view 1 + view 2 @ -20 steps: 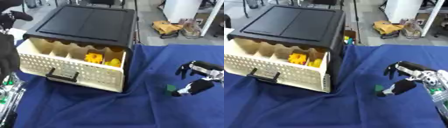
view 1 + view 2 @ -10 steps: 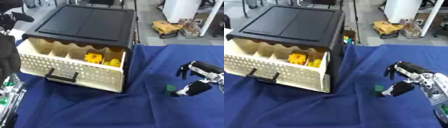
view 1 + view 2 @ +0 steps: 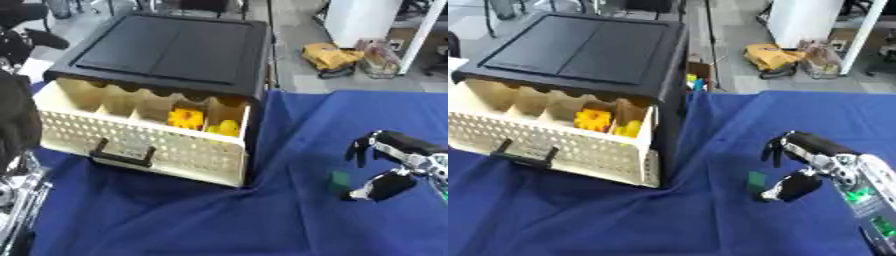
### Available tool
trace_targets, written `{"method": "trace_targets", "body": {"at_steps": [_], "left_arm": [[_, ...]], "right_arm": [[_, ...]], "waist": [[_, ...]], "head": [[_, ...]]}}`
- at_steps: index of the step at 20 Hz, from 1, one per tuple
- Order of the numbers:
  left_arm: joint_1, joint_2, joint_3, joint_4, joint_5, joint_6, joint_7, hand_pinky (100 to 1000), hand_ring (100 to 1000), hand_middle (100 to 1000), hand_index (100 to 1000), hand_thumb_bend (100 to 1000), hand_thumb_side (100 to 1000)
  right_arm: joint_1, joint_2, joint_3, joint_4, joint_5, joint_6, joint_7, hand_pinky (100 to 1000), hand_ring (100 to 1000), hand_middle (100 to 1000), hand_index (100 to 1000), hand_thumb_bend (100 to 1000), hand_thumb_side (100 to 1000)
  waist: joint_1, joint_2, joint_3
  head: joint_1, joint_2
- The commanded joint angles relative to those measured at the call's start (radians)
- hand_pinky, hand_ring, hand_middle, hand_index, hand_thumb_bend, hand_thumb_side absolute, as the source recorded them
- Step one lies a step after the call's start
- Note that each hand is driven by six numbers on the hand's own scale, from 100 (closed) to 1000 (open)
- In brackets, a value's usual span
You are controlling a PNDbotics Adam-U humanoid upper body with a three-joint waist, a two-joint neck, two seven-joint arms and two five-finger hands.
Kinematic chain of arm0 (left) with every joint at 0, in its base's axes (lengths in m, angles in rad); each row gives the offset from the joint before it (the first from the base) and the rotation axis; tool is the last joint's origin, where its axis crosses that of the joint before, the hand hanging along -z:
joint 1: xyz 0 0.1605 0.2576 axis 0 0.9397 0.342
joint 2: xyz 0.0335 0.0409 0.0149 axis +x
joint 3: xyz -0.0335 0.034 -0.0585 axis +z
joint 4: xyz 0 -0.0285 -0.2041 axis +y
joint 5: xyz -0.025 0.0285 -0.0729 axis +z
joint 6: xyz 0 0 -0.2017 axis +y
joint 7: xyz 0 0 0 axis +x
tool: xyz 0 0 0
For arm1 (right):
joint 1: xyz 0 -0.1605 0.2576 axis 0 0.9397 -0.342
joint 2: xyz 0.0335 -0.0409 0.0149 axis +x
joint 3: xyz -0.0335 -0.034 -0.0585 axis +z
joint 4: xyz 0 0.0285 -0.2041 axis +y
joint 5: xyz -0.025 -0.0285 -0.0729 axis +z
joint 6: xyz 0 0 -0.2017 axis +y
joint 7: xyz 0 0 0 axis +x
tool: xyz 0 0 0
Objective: Pick up objects from table and place into drawer.
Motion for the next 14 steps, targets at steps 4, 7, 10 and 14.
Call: {"method": "trace_targets", "body": {"at_steps": [4, 7, 10, 14], "left_arm": [[-0.008, 0.007, -0.001, -0.008, 0.0, 0.009, -0.003, 539, 707, 689, 803, 440, 932], [-0.008, 0.005, -0.001, -0.008, 0.0, 0.01, -0.004, 539, 708, 689, 802, 439, 933], [-0.008, 0.004, -0.002, -0.008, 0.0, 0.01, -0.005, 539, 708, 688, 801, 438, 932], [-0.008, 0.001, -0.002, -0.008, 0.0, 0.011, -0.007, 538, 707, 688, 800, 434, 934]], "right_arm": [[0.0, -0.004, -0.017, -0.028, -0.03, 0.014, -0.021, 728, 850, 504, 710, 691, 332], [0.009, 0.001, -0.019, -0.028, -0.036, 0.024, -0.029, 724, 848, 498, 703, 684, 329], [0.017, 0.005, -0.021, -0.021, -0.034, 0.035, -0.041, 720, 844, 491, 695, 679, 330], [0.025, 0.011, -0.022, -0.004, -0.031, 0.046, -0.058, 714, 841, 484, 685, 657, 331]], "waist": [[0.0, -0.015, 0.003], [0.0, -0.015, 0.006], [0.001, -0.015, 0.008], [0.003, -0.015, 0.011]], "head": [[-0.004, -0.013], [-0.005, -0.014], [-0.007, -0.014], [-0.01, -0.018]]}}
